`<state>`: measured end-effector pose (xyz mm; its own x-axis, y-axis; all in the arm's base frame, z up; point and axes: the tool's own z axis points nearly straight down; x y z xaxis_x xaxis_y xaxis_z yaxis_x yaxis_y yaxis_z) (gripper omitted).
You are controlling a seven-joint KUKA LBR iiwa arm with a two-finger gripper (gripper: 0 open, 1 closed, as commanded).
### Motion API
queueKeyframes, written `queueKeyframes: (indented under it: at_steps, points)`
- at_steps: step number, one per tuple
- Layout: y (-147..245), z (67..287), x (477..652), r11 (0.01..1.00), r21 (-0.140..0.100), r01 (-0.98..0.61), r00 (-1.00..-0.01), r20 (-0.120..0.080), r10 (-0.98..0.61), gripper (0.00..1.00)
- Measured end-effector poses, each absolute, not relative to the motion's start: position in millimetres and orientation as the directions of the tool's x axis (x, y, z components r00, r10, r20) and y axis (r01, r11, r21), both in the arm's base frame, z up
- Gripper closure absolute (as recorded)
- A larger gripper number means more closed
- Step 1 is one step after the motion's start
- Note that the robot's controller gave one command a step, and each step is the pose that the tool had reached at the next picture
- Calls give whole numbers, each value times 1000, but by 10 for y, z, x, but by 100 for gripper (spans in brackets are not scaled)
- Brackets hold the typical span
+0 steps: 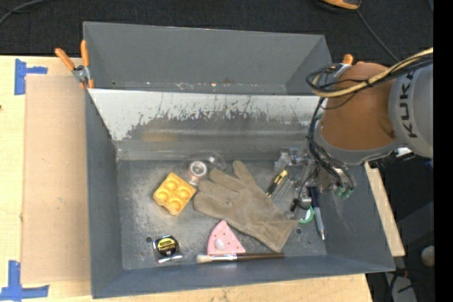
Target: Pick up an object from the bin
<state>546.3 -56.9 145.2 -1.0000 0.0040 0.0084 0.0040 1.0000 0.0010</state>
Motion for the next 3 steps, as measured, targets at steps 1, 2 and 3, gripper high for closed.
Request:
queueKeyframes:
  at_steps: [1, 2, 3]
  points:
    - [-565, 1498, 5478, 1000, 0, 1, -1000, 1, 1, 0]
    - [-253, 702, 5473, 997, 1, -71, -997, 6, -71, 0]
    - [-276, 706, 5163, 983, 2, 181, -983, -13, 181, 0]
